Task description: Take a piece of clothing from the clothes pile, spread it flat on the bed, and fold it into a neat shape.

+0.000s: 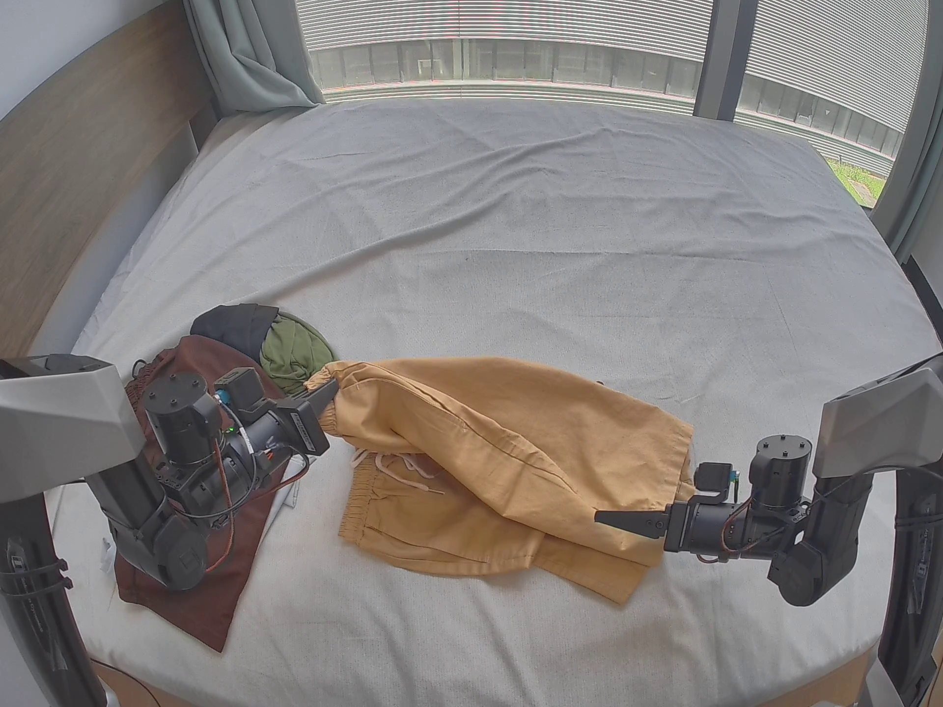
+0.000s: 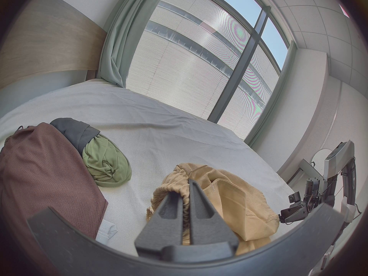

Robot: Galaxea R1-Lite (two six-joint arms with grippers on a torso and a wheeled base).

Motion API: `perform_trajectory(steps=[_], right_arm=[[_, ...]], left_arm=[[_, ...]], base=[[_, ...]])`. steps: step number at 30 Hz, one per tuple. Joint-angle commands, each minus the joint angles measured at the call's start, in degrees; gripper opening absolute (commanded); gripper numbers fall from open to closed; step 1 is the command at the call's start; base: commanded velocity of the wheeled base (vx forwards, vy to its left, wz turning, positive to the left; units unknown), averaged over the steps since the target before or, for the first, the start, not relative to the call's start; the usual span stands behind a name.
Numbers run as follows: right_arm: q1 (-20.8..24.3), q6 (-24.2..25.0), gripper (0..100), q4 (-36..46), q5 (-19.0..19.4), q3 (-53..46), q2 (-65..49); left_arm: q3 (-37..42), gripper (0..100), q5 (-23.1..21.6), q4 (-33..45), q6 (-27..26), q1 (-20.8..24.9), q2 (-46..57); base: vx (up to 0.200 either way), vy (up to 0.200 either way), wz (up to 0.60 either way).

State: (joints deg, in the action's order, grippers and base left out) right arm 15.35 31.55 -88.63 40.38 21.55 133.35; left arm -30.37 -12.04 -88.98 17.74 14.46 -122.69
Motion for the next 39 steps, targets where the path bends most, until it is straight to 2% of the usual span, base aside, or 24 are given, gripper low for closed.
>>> perform_trajectory(steps=[1, 4, 5, 19, 34, 39], right_arm=[[0.3, 0.0, 100, -0.1, -0.6, 0.8, 0.4], [0.0, 0.0, 100, -0.1, -0.6, 0.7, 0.4], [-0.1, 0.0, 0, -0.1, -0.6, 0.7, 0.4], [-0.5, 0.0, 0, -0.1, -0.6, 0.2, -1.3], [-0.1, 0.4, 0, 0.2, -0.6, -2.0, -17.3], [0.3, 0.5, 0, 0.2, -0.6, -1.9, -21.9]], left_arm=[[0.0, 0, 0.0, -0.1, 0.0, 0.0, 0.1], [0.0, 0, 0.0, -0.1, 0.1, 0.0, 0.0], [0.0, 0, 0.0, -0.1, 0.1, 0.0, 0.0], [-1.4, 0, 0.0, -0.1, 0.5, 0.0, 0.0], [-7.7, 0, -2.3, -0.1, 7.0, -0.2, 5.2], [-8.6, 0, -3.7, -0.1, 7.5, -2.3, 6.9]], base=[[0.000, 0.000, 0.00], [0.000, 0.000, 0.00], [0.000, 0.000, 0.00], [0.000, 0.000, 0.00], [0.000, 0.000, 0.00], [0.000, 0.000, 0.00]])
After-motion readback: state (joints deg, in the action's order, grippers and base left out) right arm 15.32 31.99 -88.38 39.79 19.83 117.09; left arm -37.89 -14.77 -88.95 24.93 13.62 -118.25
